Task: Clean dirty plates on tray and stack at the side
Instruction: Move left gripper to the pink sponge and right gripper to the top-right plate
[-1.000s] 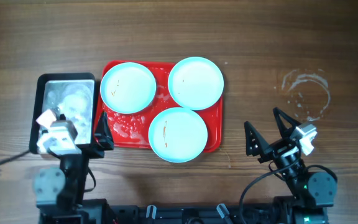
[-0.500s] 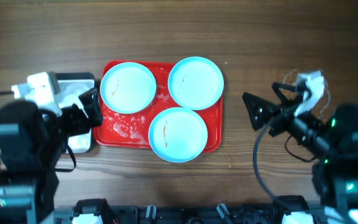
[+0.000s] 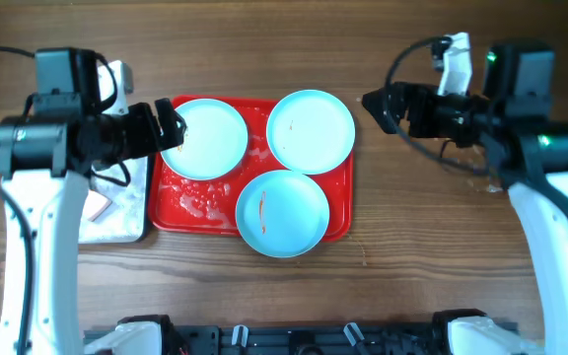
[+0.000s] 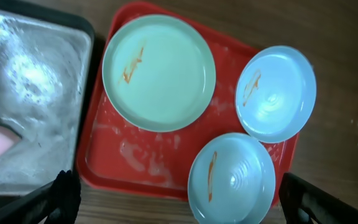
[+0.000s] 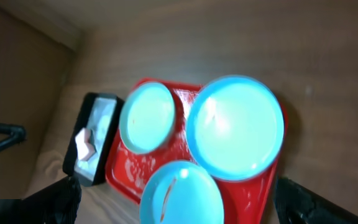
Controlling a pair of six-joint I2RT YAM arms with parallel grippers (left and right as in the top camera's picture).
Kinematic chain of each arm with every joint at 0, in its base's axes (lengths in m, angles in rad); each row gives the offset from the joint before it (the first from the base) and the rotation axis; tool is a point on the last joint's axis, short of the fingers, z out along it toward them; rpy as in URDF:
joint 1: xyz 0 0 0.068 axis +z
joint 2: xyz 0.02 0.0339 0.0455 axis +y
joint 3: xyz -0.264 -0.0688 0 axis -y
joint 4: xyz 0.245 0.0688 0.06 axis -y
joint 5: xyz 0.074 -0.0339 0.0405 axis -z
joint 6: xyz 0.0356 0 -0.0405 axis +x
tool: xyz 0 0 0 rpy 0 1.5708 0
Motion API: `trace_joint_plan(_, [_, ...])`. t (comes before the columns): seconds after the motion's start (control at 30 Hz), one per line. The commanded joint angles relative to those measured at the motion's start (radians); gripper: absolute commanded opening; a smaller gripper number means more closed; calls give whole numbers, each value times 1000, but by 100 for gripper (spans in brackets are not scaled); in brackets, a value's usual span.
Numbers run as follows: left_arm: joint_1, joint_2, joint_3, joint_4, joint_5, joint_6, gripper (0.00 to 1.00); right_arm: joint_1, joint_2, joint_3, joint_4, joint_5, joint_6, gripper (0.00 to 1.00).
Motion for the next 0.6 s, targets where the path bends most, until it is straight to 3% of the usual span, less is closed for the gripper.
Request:
trace_joint_plan(0.0, [13, 40, 15, -30, -74, -114, 100, 8, 85, 15, -23, -21, 40, 96])
trace_joint_plan(0.03, [25, 41, 15, -48, -143, -197, 100, 18, 111, 15, -26, -18, 17, 88])
trace_joint_plan(0.1, [89, 39, 15, -96, -236, -313, 100, 47, 137, 15, -29, 18, 23, 88])
trace_joint_plan(0.17, [174, 38, 13, -118, -235, -312, 100, 95, 141, 15, -26, 92, 43, 94])
trace_joint_plan(0.37, [399, 54, -92, -85, -235, -286, 100, 321, 141, 15, 13, 314, 109, 98])
trace_joint_plan(0.57, [432, 65, -326, 111, -236, -317, 99, 482, 152, 15, 111, 393, 201, 98])
